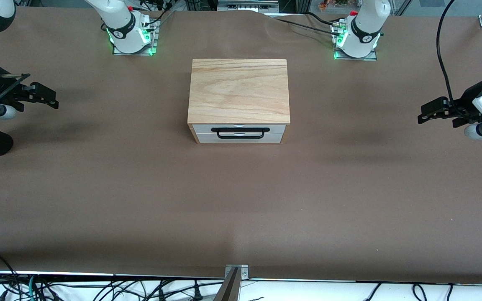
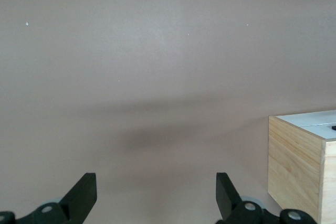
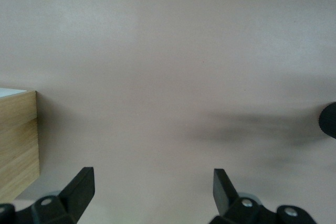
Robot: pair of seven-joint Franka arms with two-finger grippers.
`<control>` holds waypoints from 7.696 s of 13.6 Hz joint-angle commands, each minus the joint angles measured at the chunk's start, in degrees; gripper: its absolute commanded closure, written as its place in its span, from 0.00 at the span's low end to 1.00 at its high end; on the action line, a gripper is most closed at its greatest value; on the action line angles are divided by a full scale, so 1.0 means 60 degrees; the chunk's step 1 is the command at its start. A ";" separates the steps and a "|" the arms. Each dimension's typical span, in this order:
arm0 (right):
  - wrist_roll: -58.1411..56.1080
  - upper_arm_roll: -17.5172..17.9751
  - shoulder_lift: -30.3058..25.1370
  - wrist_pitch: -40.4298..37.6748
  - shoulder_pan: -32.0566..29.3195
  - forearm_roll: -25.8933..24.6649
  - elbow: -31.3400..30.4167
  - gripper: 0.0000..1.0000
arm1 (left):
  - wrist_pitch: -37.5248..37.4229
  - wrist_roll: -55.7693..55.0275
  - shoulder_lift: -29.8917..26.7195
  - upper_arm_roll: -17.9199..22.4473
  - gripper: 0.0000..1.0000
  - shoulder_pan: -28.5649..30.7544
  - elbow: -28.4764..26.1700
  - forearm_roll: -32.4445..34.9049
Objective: Pull top drawer with both arms simultaneously
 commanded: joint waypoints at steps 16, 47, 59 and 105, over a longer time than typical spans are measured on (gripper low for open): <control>-0.0127 0.0018 -0.0021 -0.0200 -0.0030 0.0123 0.0143 0.00 | -0.0014 0.0213 0.0330 -0.0005 0.00 0.0039 0.0449 0.0090; -0.5485 0.0618 0.5880 -0.0215 0.1096 1.2555 -0.0253 0.00 | 0.1597 0.4161 0.4810 -0.0225 0.00 -0.1411 0.0216 -0.9032; -0.8285 0.0618 0.6819 0.0869 0.2503 1.4830 -0.0253 0.42 | 0.2623 0.8442 0.5091 -0.0943 0.00 -0.1762 -0.2756 -1.2739; -0.7056 0.0530 0.9002 0.2056 0.2269 1.6119 0.3556 0.89 | 0.3355 0.7406 0.8547 -0.0635 0.98 -0.1557 0.2748 -1.3372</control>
